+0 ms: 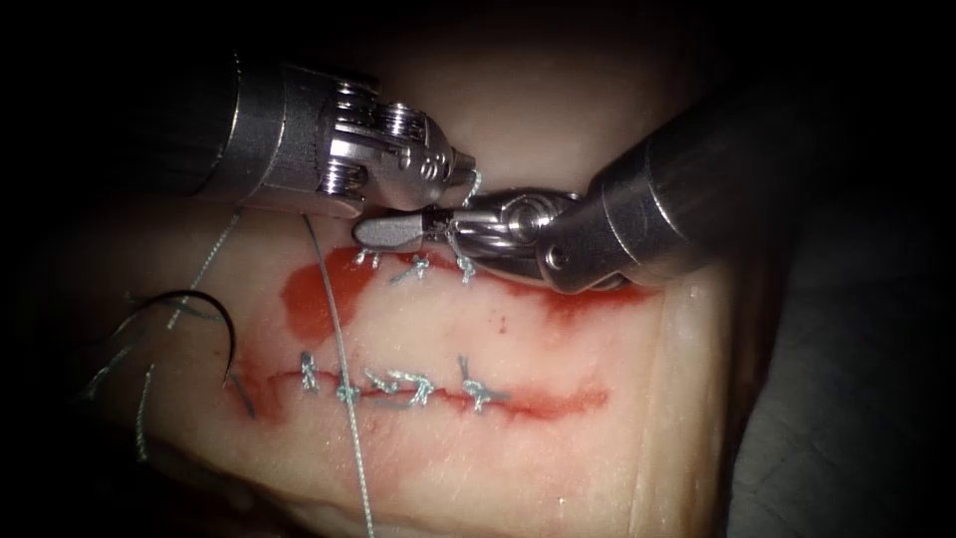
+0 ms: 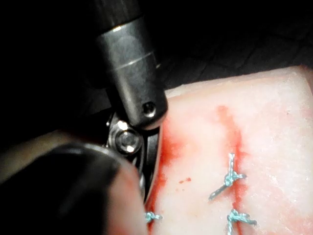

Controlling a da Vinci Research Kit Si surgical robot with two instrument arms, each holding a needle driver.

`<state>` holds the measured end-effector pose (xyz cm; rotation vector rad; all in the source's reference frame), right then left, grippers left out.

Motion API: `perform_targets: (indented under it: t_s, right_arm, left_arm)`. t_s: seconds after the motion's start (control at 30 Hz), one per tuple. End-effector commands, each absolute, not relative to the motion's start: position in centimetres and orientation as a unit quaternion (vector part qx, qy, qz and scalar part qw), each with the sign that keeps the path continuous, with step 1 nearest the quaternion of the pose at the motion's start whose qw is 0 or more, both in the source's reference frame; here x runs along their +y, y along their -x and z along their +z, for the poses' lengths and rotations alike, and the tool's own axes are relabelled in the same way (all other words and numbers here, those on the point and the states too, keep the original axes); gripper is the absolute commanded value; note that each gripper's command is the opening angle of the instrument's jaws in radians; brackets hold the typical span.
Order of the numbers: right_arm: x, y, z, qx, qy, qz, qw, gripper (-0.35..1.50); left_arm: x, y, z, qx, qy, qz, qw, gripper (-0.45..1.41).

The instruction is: Wound Closure

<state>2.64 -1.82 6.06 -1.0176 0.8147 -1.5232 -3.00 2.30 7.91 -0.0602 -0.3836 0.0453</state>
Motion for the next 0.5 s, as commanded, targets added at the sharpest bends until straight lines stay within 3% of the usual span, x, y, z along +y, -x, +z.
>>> perform_targets:
  t_s: [0.03, 0.07, 0.4, 0.47, 0.5]
  right_arm:
    - [-1.83, -2.73, 6.10, 0.343, 0.430, -0.640, 0.537, -0.23]
    - [-1.83, -2.73, 6.10, 0.343, 0.430, -0.640, 0.536, -0.35]
    - [-1.84, -2.72, 6.10, 0.345, 0.431, -0.639, 0.535, -0.33]
    - [-1.81, -2.72, 6.08, 0.345, 0.430, -0.638, 0.537, 0.79]
    - [-1.80, -2.72, 6.07, 0.338, 0.435, -0.645, 0.529, 1.00]
  left_arm:
    - [2.33, 3.05, 7.96, -0.190, 0.031, 0.022, 0.981, -0.45]
    - [2.33, 3.05, 7.96, -0.190, 0.031, 0.022, 0.981, -0.45]
    - [2.33, 3.04, 7.96, -0.190, 0.031, 0.022, 0.981, -0.45]
    - [2.34, 3.04, 7.95, -0.191, 0.030, 0.022, 0.981, -0.45]
    - [2.35, 3.02, 7.95, -0.191, 0.029, 0.022, 0.981, -0.45]
